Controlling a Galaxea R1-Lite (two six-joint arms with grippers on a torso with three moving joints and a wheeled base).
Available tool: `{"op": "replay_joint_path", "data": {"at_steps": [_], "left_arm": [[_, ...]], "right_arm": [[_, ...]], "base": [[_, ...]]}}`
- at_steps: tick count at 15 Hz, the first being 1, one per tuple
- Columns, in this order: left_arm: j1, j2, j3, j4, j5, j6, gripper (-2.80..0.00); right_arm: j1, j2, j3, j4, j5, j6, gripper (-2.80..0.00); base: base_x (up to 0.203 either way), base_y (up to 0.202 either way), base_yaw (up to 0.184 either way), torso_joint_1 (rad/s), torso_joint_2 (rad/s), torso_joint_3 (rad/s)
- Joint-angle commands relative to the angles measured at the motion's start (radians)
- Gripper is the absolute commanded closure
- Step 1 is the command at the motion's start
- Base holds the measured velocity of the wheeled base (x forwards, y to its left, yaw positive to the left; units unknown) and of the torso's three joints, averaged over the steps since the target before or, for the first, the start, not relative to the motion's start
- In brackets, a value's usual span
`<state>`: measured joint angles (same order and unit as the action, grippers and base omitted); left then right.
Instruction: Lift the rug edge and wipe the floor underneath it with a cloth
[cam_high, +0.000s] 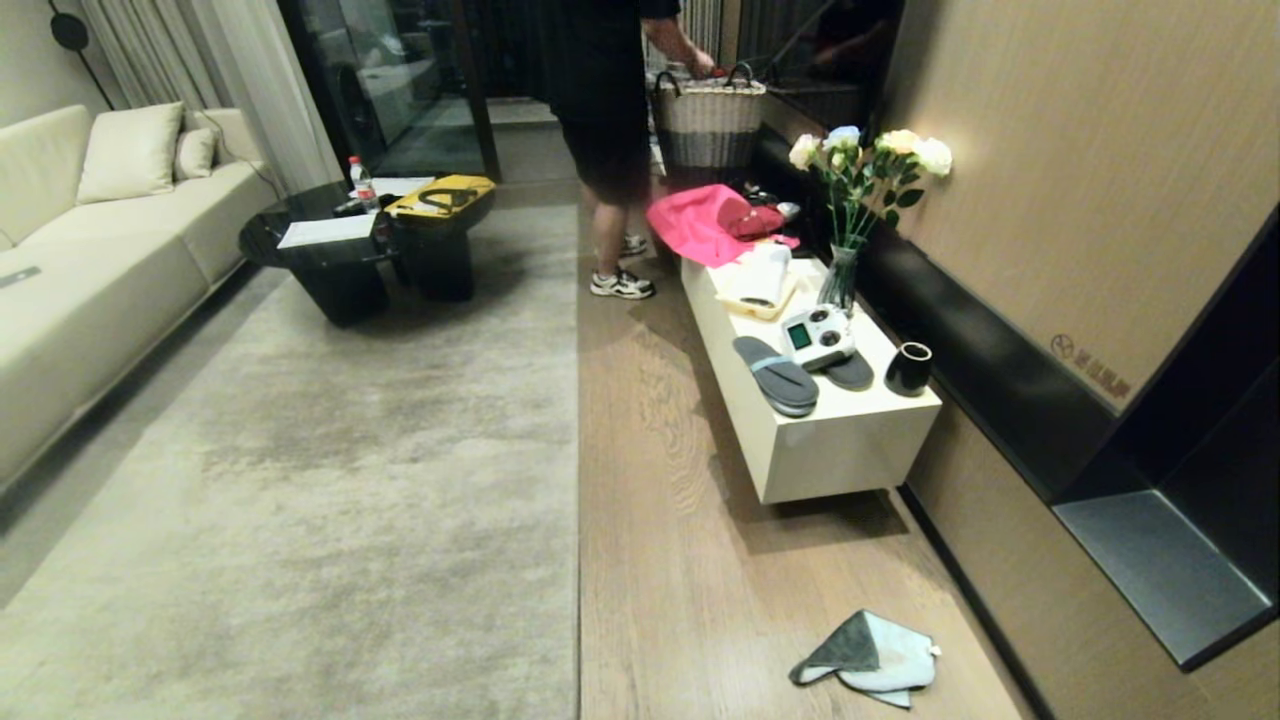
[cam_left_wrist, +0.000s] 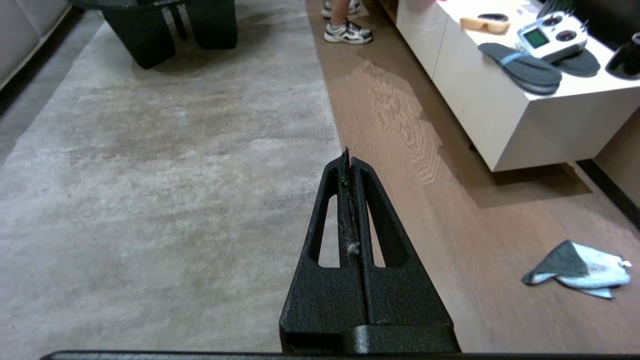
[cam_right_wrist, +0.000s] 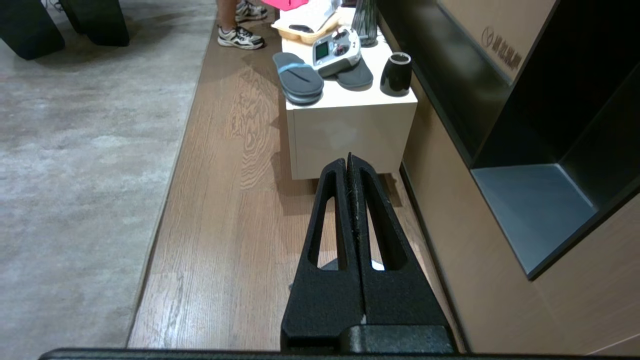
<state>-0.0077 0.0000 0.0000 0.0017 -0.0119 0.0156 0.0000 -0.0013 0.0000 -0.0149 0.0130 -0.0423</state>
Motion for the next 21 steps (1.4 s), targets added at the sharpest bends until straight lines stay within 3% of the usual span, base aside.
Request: {"op": "replay_joint_path", "data": {"at_steps": [1,11,21], "left_arm": [[0.000,0.000,0.000,0.000,0.000,0.000,0.00],[0.000,0.000,0.000,-0.002,0.000,0.000,0.00],[0.000,0.000,0.000,0.000,0.000,0.000,0.00]], "right_arm": [[0.000,0.001,0.000,0.000,0.001,-0.001,0.00],[0.000,0.001,0.000,-0.002,0.001,-0.019,0.00],[0.000,0.001,0.000,-0.002,0.001,-0.028,0.00]], "base": [[0.000,0.000,0.000,0.171,-0.52,-0.357],[0.000,0.000,0.000,0.205,-0.57,-0.365],[0.000,0.000,0.000,0.157,-0.37,-0.221]]}}
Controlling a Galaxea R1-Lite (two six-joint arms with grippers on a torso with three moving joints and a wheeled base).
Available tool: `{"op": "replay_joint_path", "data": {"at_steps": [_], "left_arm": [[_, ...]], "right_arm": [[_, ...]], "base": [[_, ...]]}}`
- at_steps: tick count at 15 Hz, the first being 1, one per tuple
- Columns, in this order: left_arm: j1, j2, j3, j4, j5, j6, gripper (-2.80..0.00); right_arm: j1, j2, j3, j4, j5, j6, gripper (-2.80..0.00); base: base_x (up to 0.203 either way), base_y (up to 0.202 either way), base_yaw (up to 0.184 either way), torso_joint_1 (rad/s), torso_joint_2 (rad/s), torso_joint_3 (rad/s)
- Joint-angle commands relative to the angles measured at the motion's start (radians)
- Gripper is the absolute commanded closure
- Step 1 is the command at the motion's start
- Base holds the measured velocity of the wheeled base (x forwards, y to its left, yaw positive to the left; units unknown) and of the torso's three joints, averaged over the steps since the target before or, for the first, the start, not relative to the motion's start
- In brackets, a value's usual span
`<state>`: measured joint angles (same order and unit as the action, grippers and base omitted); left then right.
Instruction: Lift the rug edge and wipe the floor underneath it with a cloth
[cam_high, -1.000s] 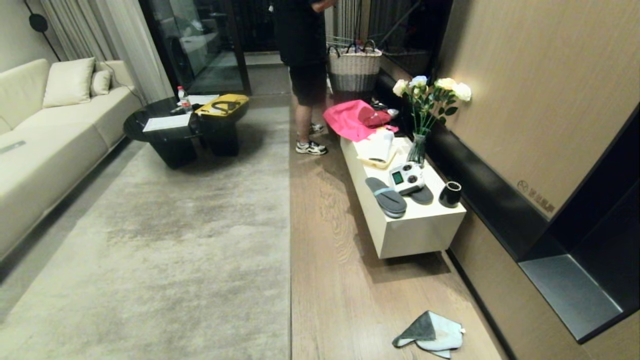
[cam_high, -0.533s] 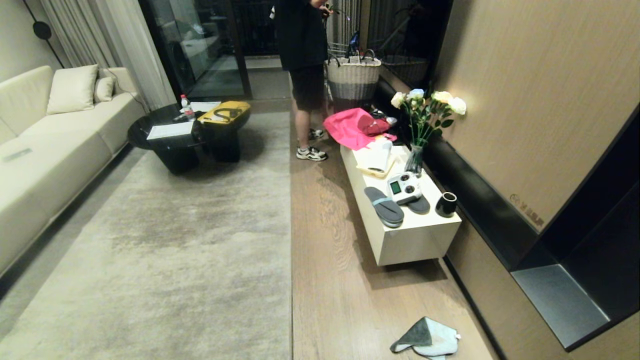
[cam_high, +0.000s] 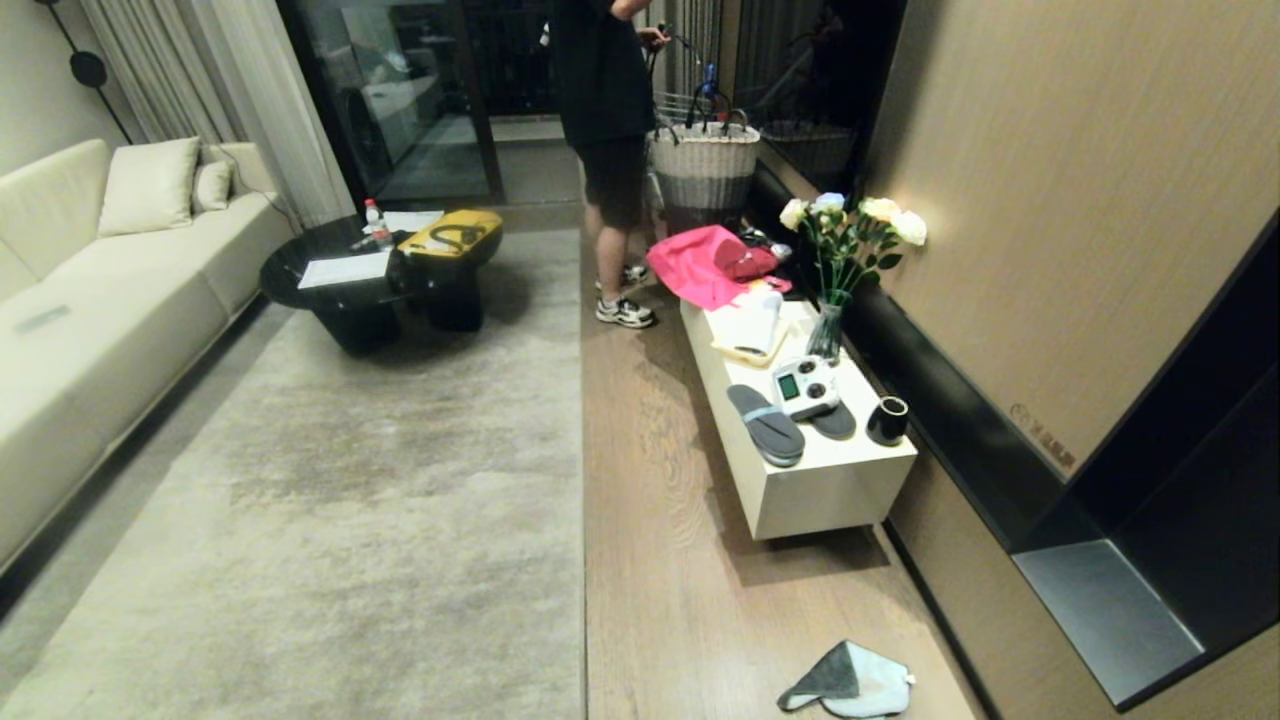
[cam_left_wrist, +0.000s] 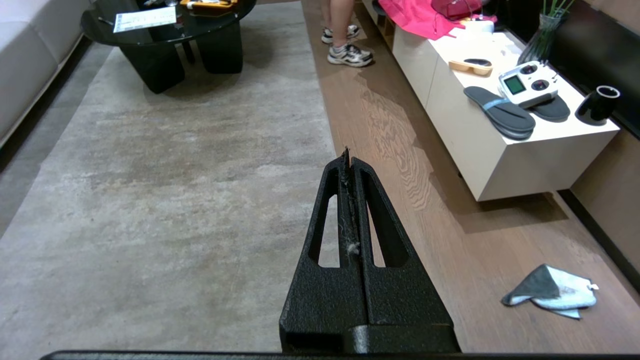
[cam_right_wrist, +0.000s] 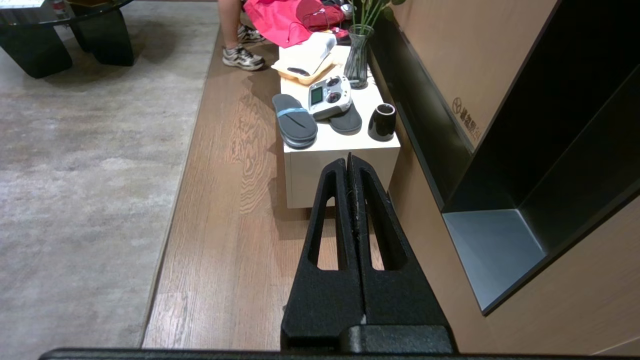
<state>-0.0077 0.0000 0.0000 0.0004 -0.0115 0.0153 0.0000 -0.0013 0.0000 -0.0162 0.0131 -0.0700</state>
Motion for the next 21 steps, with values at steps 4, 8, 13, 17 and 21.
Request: {"op": "replay_joint_path", "data": {"at_steps": [4,8,13,17,21], "left_arm": [[0.000,0.000,0.000,0.001,-0.001,0.000,0.00],[0.000,0.000,0.000,0.000,-0.001,0.000,0.00],[0.000,0.000,0.000,0.000,-0.001,0.000,0.00],[0.000,0.000,0.000,0.000,-0.001,0.000,0.00],[0.000,0.000,0.000,0.000,-0.001,0.000,0.00]], "right_arm": [[0.000,0.001,0.000,0.001,0.002,-0.001,0.00],[0.000,0.001,0.000,0.001,0.002,0.001,0.00],[0.000,0.001,0.000,-0.001,0.002,-0.001,0.00],[0.000,0.001,0.000,0.001,0.002,-0.004,0.00],[0.000,0.001,0.000,0.004,0.002,0.024,0.00]], "base": [[0.000,0.000,0.000,0.146,-0.33,-0.185],[0.000,0.000,0.000,0.148,-0.33,-0.182],[0.000,0.000,0.000,0.124,-0.27,-0.141],[0.000,0.000,0.000,0.094,-0.19,-0.101],[0.000,0.000,0.000,0.000,0.00,0.000]]}}
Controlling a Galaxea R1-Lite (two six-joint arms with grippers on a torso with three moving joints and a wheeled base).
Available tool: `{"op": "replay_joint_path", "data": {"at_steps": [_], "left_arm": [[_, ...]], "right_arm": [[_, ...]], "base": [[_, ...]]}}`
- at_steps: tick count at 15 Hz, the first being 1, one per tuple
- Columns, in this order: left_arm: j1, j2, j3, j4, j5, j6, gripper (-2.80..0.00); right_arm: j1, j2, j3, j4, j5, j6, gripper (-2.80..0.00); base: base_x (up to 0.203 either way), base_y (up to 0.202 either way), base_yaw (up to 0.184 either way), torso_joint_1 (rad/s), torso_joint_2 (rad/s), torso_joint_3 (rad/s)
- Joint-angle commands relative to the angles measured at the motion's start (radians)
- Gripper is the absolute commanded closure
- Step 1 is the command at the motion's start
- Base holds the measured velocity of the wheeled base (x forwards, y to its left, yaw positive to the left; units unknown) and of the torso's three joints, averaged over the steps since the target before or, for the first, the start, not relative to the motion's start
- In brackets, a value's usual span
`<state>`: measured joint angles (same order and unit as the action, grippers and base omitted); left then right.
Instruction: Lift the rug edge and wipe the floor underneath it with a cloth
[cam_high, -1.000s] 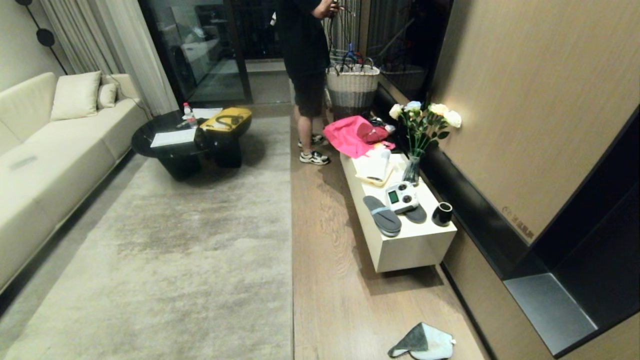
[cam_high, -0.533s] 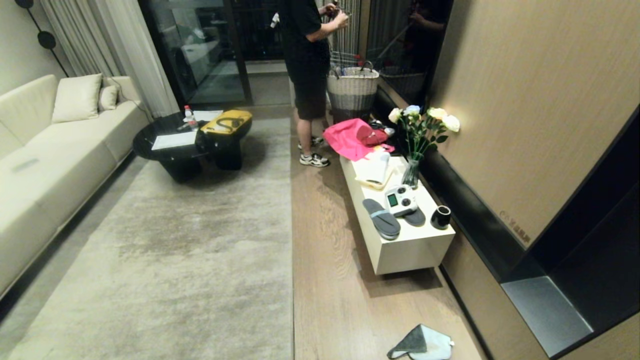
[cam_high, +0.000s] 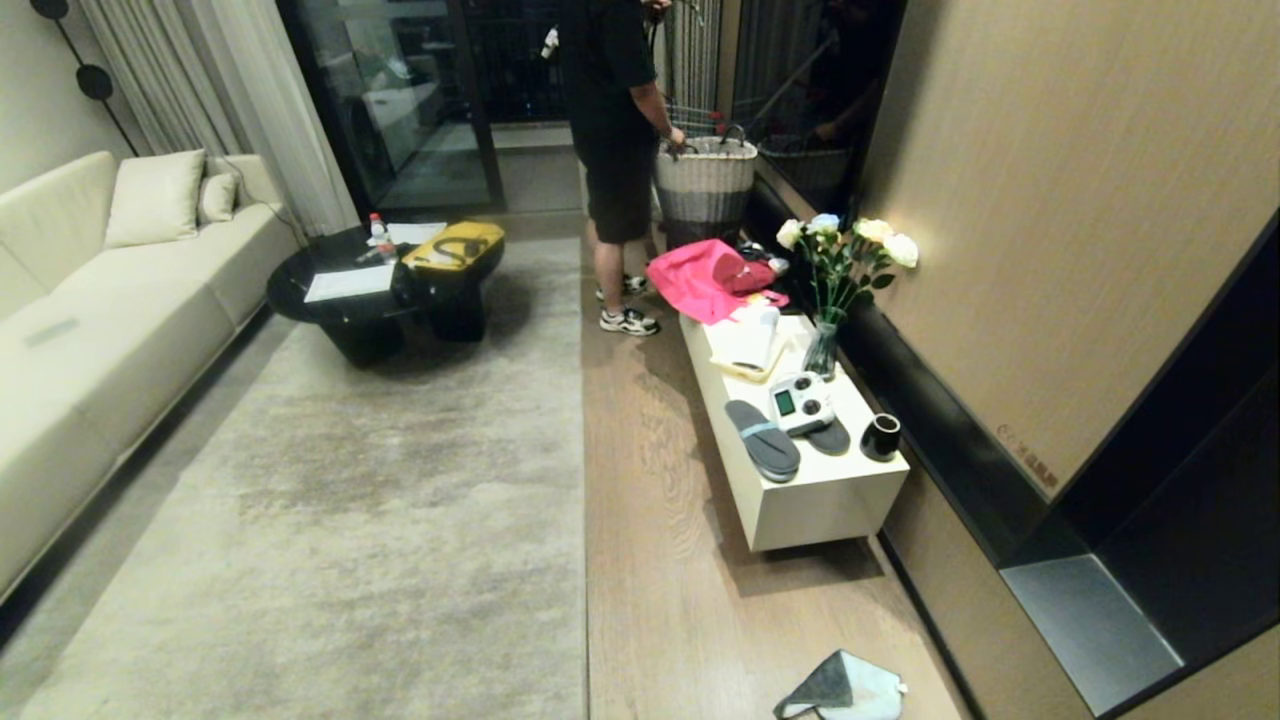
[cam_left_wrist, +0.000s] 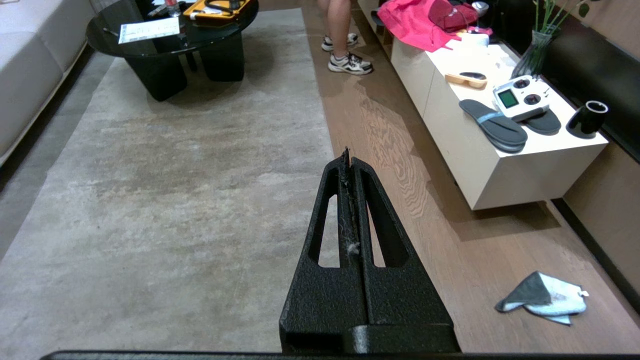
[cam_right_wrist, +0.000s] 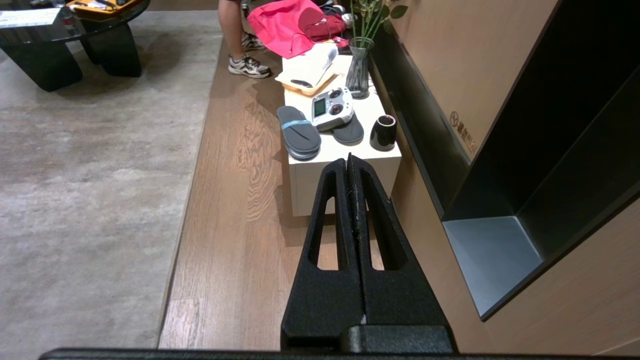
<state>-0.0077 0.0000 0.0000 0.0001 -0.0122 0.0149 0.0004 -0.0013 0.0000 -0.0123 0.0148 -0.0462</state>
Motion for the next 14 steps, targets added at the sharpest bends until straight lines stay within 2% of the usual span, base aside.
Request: {"op": "replay_joint_path", "data": {"at_steps": [1,14], "left_arm": [[0.000,0.000,0.000,0.000,0.000,0.000,0.00],[0.000,0.000,0.000,0.000,0.000,0.000,0.00]], "right_arm": [[0.001,0.001,0.000,-0.001,0.001,0.000,0.00],[0.001,0.001,0.000,-0.001,0.001,0.000,0.00]], "base": [[0.000,0.000,0.000,0.000,0.00,0.000],[0.000,0.000,0.000,0.000,0.00,0.000]]}}
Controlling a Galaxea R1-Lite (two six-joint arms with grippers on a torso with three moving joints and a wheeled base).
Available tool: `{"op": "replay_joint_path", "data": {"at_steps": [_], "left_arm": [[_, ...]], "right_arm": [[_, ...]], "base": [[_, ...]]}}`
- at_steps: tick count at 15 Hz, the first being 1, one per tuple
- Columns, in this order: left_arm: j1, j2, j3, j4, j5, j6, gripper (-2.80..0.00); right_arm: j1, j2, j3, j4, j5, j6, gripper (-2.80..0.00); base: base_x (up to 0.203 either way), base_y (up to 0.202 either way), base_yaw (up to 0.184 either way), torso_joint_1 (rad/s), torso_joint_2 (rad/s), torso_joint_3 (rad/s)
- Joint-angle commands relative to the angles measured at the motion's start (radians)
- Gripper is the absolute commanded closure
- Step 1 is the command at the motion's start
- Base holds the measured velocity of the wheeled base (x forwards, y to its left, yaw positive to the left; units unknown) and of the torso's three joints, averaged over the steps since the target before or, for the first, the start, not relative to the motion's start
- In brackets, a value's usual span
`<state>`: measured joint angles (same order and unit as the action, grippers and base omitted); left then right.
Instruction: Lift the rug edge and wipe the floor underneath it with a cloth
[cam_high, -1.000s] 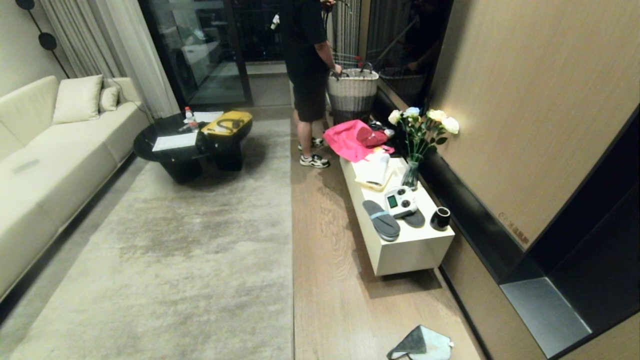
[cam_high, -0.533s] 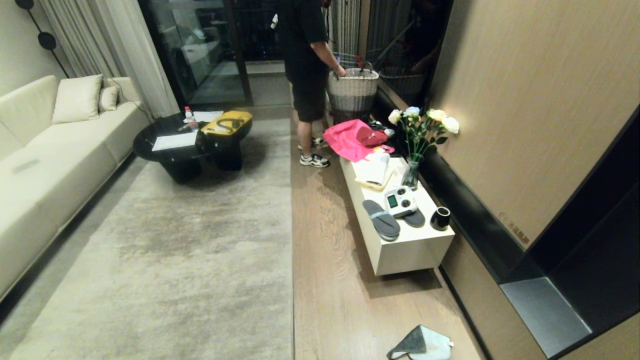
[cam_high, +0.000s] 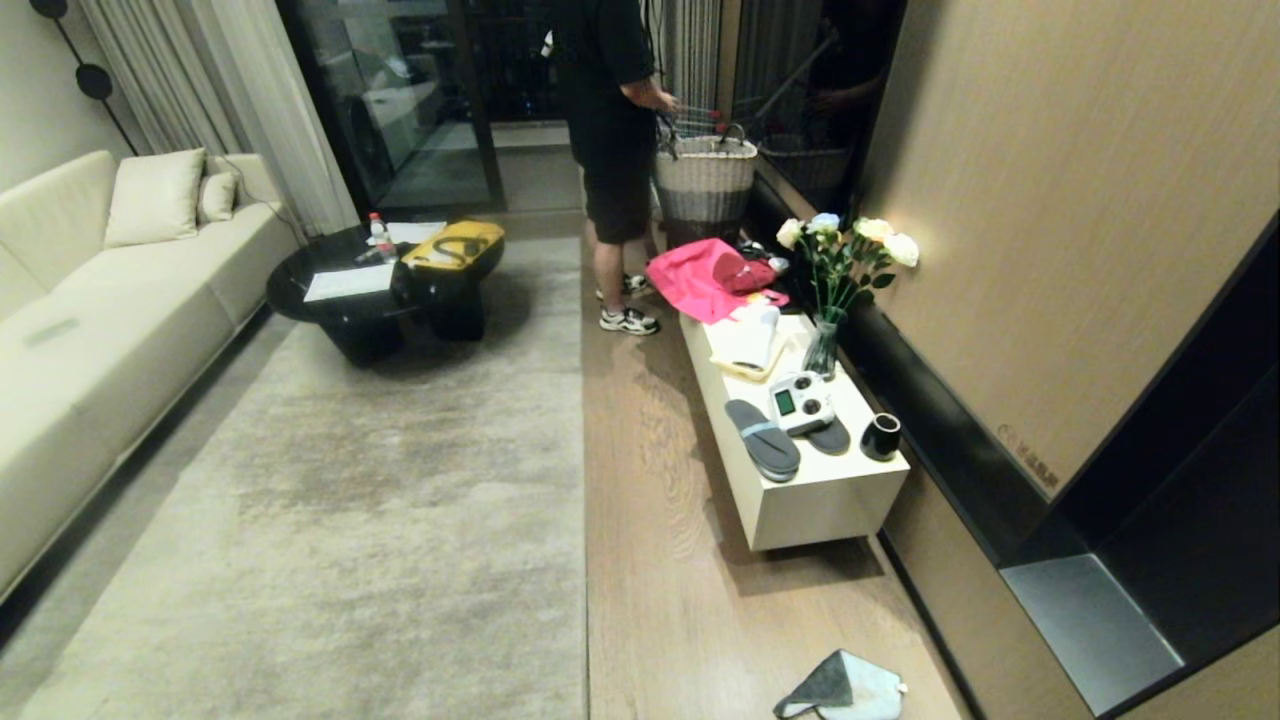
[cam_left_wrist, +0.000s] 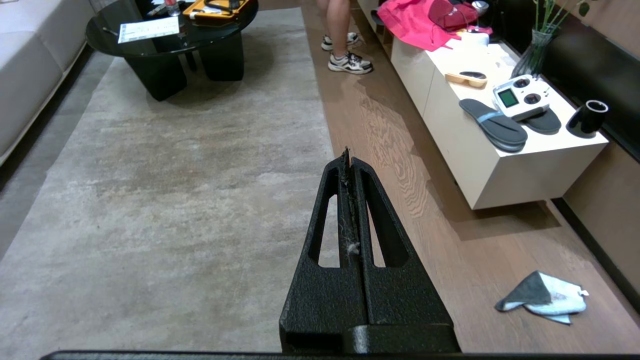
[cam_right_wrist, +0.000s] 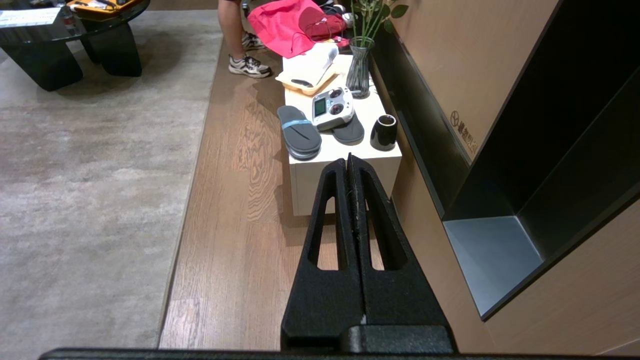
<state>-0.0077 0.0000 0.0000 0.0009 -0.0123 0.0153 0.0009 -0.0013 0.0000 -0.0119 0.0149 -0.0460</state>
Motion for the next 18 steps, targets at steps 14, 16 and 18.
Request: {"op": "replay_joint_path", "data": {"at_steps": [14,16,18], "left_arm": [[0.000,0.000,0.000,-0.001,0.000,0.000,0.00],[0.000,0.000,0.000,-0.001,0.000,0.000,0.00],[0.000,0.000,0.000,-0.001,0.000,0.000,0.00]], "right_arm": [[0.001,0.001,0.000,0.000,0.000,0.012,0.00],[0.000,0.001,0.000,0.000,0.000,0.011,0.00],[0.001,0.001,0.000,-0.001,0.000,0.011,0.00]], "base": [[0.000,0.000,0.000,0.000,0.00,0.000],[0.000,0.000,0.000,0.000,0.00,0.000],[0.000,0.000,0.000,0.000,0.00,0.000]]}}
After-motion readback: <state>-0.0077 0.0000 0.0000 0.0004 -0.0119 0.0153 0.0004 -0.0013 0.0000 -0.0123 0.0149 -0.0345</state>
